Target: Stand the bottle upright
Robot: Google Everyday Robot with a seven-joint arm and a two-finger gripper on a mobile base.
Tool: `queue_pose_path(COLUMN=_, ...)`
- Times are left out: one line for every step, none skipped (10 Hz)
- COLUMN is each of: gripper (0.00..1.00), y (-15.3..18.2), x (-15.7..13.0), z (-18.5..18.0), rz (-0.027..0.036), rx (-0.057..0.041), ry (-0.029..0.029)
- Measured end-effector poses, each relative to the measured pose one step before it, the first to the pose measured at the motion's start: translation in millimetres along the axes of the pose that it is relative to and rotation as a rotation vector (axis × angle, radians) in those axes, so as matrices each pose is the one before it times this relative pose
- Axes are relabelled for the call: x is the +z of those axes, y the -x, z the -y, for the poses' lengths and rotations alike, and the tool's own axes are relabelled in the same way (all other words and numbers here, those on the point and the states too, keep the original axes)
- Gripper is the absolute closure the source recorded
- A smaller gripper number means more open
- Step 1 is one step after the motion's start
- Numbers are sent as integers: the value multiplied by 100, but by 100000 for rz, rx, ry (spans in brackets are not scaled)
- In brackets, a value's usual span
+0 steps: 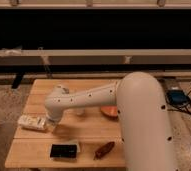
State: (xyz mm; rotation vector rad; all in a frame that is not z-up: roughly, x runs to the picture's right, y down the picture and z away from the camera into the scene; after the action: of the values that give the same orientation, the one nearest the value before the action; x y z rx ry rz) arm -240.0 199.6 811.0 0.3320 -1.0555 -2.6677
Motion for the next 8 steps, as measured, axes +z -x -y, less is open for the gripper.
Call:
queue_pose_path(gripper=100, y=-322, x=-1947, z=-476, rz=2387, rx=-3837, ry=1021)
queue_pose_path(gripper=100, y=-183, x=-843, z=-220, rz=1225, rx=-1815, ry=262)
queue_pose_path(gripper=100, y=-281, x=-1296, z=-535, rz=1625, rx=-2695, ry=541)
queue_pose_path(gripper=100, y=-153, x=-1978, z=-1205, rz=6497, rx=-6006, ry=438)
queue_pose_path(gripper=100, y=43, x=-698, z=-720, rz=3581, rx=-2899, ry=237)
queue_pose_path(gripper=100, y=56, x=-706, z=-712, rz=4568, rx=-3424, ry=262)
queue_pose_path(gripper=100, y=36, x=-673, z=-670, rz=4508, rx=-3278, ry=124)
queue_pose_path(gripper=100, y=427, x=-751, z=-939, rz=6541, rx=-2978, ry=768)
